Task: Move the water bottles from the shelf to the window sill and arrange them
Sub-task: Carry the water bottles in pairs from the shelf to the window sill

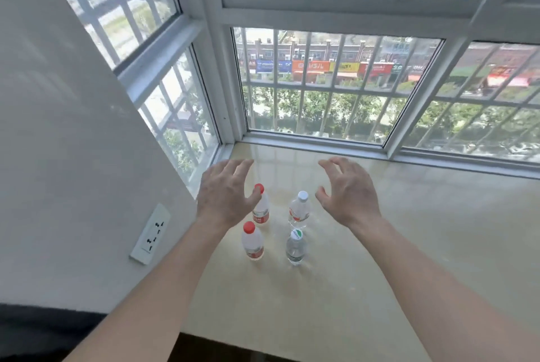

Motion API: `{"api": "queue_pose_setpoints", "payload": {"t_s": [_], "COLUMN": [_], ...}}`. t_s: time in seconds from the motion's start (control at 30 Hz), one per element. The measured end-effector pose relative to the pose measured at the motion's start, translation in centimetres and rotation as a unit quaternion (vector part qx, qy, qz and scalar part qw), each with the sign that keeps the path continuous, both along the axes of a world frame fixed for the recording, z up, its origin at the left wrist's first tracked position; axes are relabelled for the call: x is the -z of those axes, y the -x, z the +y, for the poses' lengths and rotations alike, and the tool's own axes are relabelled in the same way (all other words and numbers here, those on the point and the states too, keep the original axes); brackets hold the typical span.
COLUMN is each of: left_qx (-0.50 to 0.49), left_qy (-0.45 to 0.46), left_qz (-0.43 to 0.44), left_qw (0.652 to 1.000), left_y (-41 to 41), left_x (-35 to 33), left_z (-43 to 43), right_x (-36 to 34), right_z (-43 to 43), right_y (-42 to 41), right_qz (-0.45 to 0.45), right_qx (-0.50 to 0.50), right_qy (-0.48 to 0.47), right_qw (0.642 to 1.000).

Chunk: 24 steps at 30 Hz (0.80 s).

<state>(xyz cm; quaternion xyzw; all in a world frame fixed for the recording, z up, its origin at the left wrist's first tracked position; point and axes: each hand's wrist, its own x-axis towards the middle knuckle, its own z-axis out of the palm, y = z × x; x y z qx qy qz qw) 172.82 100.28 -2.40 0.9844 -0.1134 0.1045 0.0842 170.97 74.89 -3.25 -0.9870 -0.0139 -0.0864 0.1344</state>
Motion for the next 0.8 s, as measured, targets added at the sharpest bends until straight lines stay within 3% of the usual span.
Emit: {"api": "queue_pose_setpoints", "payload": {"t_s": [0.17,0.4,0.6,0.8], "left_qx": [0.007,0.040,0.125,0.264], "left_qy": [-0.033,-0.018,-0.011,0.016], "left_qz": [-0.019,-0.041,-0.058,-0.055], "left_qw": [0.999,0.998,0.990,0.963], "left_y": [0.9,1.4,1.6,2.8], "left_x": [-4.2,-6.3,-7.0,-7.4], "left_z": [-2.0,-4.6,-9.1,-15.5], "right_x": [-5.6,-8.3,-8.5,-8.6], "right_z": [1.1,-0.3,-3.8,-7.7], "right_y": [-0.6,1.0,4.9,11.9], "right_qz": [-0.071,-0.093,-0.103,-0.096], "right_qx": [-0.023,0.003,0.090,0.241], "right_qy": [0.044,0.060,0.060,0.062], "right_qw": [0.996,0.994,0.989,0.964]}}
